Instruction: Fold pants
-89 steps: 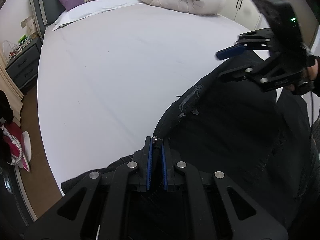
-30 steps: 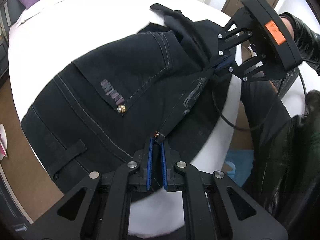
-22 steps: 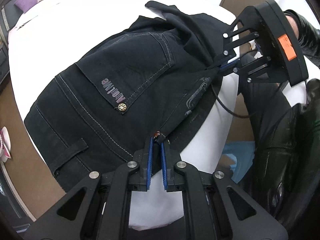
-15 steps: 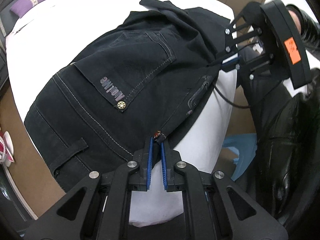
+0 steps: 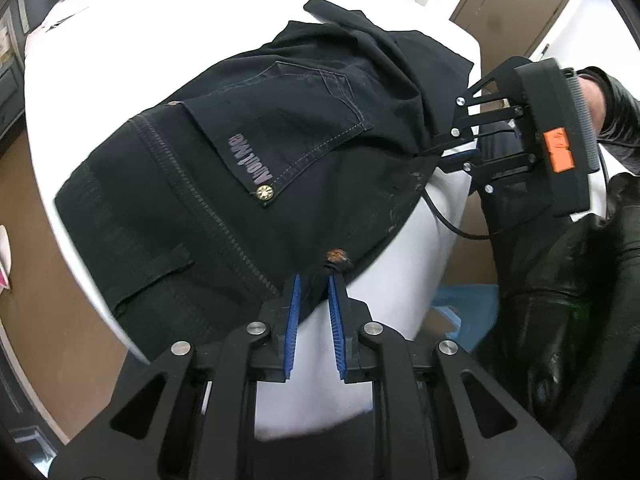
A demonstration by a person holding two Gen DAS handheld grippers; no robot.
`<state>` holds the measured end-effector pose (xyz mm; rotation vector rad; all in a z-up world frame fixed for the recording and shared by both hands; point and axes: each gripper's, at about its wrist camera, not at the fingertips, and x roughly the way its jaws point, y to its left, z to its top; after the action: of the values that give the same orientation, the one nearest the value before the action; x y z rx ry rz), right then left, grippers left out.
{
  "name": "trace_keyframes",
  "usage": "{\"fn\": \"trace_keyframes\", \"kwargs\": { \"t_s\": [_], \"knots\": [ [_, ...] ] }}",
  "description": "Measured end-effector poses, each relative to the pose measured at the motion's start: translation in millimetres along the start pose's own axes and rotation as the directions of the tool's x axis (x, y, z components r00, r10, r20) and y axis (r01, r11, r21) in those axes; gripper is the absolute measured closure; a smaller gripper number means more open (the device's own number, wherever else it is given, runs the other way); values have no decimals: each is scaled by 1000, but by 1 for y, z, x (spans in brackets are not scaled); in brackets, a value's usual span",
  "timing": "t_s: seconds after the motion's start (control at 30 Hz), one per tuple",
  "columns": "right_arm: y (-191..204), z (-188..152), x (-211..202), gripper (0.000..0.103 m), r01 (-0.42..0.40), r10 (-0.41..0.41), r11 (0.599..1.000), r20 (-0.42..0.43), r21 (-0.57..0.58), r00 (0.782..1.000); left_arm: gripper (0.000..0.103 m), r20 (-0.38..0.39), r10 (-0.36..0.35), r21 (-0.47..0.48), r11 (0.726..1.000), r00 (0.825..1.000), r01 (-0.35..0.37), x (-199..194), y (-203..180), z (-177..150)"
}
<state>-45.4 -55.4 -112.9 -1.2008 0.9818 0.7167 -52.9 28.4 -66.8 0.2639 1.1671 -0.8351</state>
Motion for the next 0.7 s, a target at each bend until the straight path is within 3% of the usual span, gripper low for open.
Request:
{"fn": "trace_keyframes", "kwargs": {
  "t_s": [0.13, 0.3, 0.47, 0.57, 0.63, 0.7],
  "knots": [
    [-3, 2, 1, 94, 19, -19, 1000, 1, 8, 1000, 87, -27, 18, 7, 1000, 999, -18, -15, 1, -2],
    [1, 3, 2, 94, 28, -28, 999, 2, 40, 1000, 87, 70, -1, -32, 999, 998, 3, -19, -11, 20],
    [0, 2, 3, 93, 42, -43, 996, 9, 77, 999, 87, 142, -18, -140, 989, 990, 38, 19, -16, 60],
    [-5, -1, 2, 91, 35, -39, 988, 22, 149, 999, 88, 96, -41, -248, 967, 995, 64, 64, -5, 76],
    [-11, -6, -2, 77, 7, -17, 976, 44, 220, 999, 88, 107, -47, -313, 946, 993, 79, 83, 2, 72],
    [-21, -17, -13, 36, -56, 25, 947, 102, 315, 994, 88, 136, -73, -353, 928, 988, 117, 84, 7, 68]
  ]
}}
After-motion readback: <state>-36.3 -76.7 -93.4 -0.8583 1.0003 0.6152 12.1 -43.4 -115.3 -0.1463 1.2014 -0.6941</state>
